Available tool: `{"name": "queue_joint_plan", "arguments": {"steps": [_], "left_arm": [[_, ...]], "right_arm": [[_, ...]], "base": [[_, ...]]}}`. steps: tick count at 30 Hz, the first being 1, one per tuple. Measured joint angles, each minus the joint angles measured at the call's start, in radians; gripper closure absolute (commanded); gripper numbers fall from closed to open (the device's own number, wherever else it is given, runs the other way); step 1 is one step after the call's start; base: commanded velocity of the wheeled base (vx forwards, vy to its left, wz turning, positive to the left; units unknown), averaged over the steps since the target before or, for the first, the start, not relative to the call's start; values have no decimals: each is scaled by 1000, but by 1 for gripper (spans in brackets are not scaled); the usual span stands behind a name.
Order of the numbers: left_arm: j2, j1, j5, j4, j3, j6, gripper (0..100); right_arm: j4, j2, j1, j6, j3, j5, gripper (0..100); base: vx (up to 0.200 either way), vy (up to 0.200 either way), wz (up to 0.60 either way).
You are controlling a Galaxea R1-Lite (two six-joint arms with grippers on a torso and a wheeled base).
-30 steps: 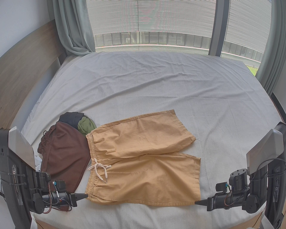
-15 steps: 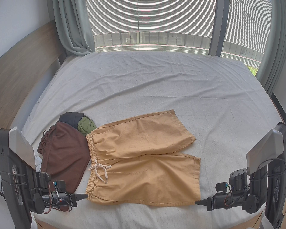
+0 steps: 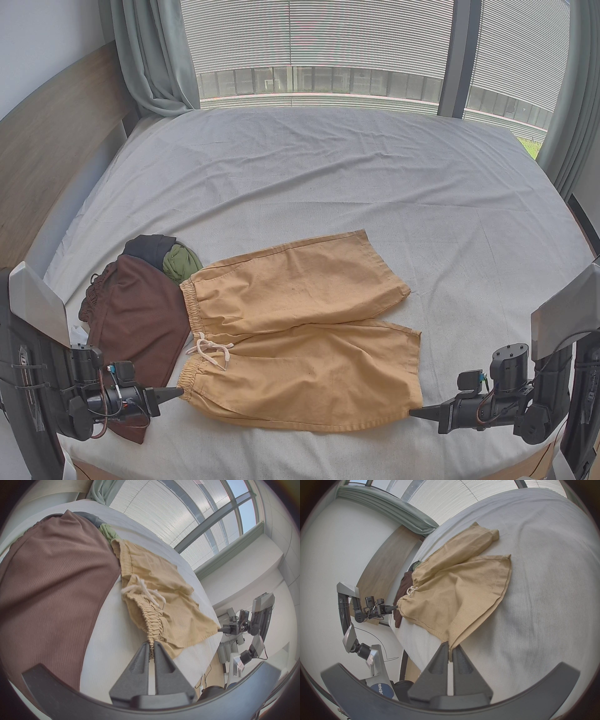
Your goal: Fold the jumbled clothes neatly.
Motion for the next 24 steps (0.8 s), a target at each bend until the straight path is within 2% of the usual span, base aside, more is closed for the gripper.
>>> {"name": "queue_joint_plan", "arguments": {"steps": [9,14,24], "left_arm": [[-92,-61,1,0,-101,-218,100],[-110,-91,11,0,-159,-259,100],[-119,-87,46,0,-189,-269,100]], "right_arm": [[0,-68,-33,7,-40,9,100],[0,-85,-53,49,-97,9,100],[1,-106,-61,132,-226,3,100]], "base": [[0,0,0],[0,0,0],[0,0,0]]}}
